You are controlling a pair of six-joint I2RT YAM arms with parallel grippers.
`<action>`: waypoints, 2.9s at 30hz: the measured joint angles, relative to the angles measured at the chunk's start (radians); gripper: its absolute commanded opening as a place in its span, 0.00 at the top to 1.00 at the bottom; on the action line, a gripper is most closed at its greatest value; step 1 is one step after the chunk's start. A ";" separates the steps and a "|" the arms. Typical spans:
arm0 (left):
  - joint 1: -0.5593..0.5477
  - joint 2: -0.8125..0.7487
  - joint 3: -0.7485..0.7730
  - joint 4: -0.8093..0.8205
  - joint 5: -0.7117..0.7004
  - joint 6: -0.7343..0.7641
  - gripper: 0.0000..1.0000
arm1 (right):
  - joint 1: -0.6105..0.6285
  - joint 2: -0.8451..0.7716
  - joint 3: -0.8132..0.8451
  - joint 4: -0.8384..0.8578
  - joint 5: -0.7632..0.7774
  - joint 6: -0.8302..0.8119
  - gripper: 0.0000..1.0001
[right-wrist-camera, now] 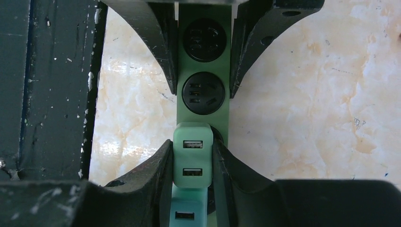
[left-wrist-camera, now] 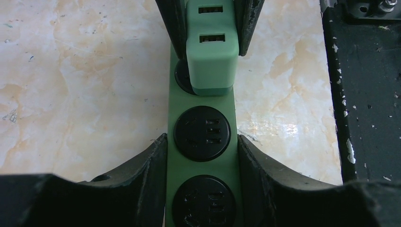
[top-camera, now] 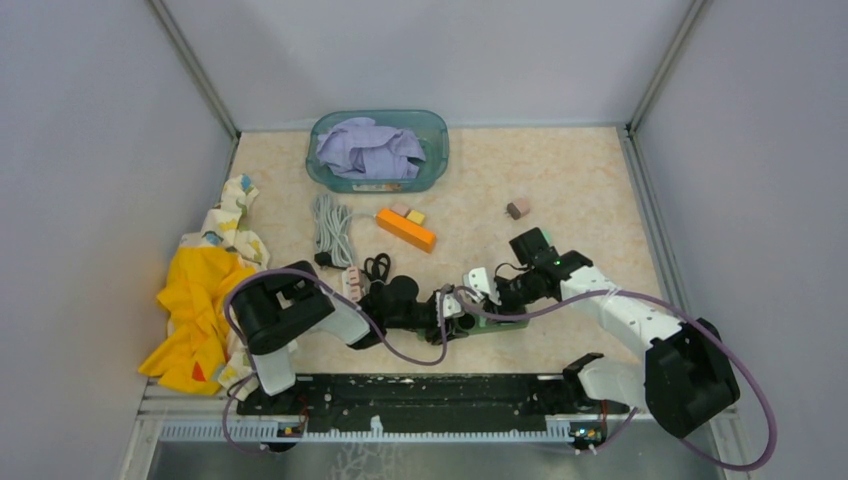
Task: Pull the plug off the socket
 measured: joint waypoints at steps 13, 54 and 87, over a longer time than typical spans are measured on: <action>0.002 -0.019 -0.037 0.021 -0.018 -0.032 1.00 | 0.023 0.010 -0.010 0.036 -0.042 -0.025 1.00; 0.034 -0.040 -0.077 0.049 0.010 -0.095 1.00 | -0.018 -0.020 -0.050 0.073 -0.137 -0.104 1.00; 0.045 -0.039 -0.050 0.013 0.035 -0.124 1.00 | -0.007 -0.051 -0.058 0.109 -0.130 -0.018 1.00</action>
